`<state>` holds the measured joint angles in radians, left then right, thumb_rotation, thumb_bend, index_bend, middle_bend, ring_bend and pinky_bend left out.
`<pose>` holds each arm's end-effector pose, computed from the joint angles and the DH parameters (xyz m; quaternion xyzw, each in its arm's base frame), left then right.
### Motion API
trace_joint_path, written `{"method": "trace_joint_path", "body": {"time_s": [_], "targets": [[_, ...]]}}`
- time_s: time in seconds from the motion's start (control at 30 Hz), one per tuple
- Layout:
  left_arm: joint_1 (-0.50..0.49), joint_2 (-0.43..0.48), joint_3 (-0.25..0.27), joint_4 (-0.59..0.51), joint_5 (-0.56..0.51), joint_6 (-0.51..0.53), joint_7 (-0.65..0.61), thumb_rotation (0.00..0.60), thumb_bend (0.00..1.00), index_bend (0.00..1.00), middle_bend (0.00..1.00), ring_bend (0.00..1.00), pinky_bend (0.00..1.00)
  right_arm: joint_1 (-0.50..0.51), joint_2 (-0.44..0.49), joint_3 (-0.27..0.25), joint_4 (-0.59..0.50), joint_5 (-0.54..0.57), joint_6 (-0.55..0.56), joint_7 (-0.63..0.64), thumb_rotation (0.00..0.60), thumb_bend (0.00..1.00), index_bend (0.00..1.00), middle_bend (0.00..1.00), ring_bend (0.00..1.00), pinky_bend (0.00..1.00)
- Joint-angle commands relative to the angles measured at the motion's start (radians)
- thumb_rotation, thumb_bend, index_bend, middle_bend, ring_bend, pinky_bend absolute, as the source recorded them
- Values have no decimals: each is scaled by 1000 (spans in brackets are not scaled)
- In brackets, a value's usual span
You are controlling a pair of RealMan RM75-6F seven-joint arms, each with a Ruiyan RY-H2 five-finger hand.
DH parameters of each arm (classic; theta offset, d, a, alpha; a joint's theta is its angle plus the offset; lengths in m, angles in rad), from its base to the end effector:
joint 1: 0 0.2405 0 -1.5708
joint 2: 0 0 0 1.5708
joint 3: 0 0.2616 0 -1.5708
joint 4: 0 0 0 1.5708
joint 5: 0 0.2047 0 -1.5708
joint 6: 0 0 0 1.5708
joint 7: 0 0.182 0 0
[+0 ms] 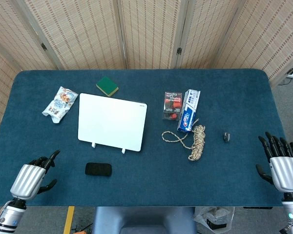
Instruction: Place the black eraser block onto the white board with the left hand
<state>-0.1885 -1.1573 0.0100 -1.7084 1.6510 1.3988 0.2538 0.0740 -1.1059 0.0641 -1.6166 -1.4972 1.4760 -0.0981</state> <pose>-0.2525 0.2278 0.1131 -0.7085 -0.3092 -0.3716 0.5141 -0.3156 -0.2185 0.1712 0.6096 -0.3581 0.3565 0.6108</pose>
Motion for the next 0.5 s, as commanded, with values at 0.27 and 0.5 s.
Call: {"method": "trace_joint_path", "body": {"time_s": [0.27,0.5], "targets": [[-78,-139,-47,94,-57,-102,52,600,269,198,1000,945,1000,-8,7,0,12,-19,26,41,600,366,0,0,0,12],[-122,-148,-42,34,-145,-224,106,600,271,249,1000,985,1000,-12,12,-1,14,-26,36,57,600,367,0,0,0,12]]}}
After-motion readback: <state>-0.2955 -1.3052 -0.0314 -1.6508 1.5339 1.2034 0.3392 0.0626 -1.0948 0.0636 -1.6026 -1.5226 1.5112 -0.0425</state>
